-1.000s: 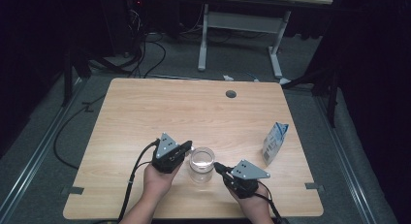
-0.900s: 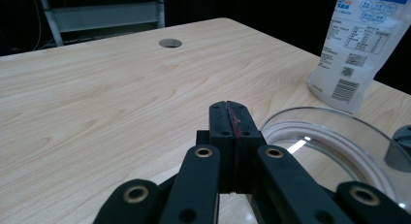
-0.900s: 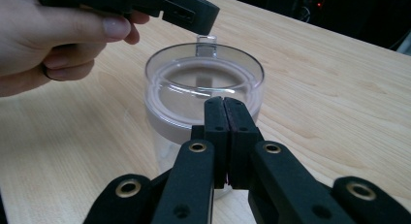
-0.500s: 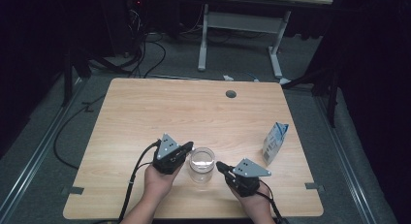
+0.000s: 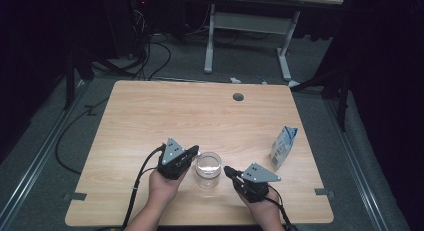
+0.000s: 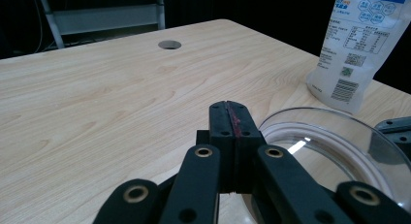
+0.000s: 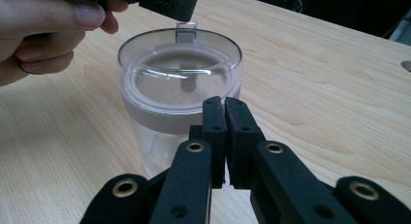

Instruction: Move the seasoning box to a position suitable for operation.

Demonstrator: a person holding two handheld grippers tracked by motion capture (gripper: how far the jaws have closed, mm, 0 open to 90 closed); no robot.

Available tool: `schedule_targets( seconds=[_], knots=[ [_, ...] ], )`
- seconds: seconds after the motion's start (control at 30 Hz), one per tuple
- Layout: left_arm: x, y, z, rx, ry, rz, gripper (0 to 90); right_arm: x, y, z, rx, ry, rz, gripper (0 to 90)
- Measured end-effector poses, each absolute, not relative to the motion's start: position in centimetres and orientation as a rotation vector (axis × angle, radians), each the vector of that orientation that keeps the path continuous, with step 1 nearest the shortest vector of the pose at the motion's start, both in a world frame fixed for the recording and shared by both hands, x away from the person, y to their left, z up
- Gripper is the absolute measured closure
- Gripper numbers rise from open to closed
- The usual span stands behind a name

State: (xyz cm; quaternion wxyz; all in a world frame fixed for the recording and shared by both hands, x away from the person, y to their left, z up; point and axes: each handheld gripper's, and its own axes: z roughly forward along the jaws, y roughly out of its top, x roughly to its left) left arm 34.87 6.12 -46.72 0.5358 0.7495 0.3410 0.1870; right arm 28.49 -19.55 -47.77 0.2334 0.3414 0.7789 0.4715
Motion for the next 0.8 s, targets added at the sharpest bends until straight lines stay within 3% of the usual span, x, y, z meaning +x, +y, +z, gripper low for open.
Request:
schedule_targets(
  seconds=[0.8],
  knots=[
    [34.9,5.9,-46.9,1.746,0.844,0.402,90.0,28.2,-18.5,-47.7,0.896,2.155,1.295,90.0]
  ],
)
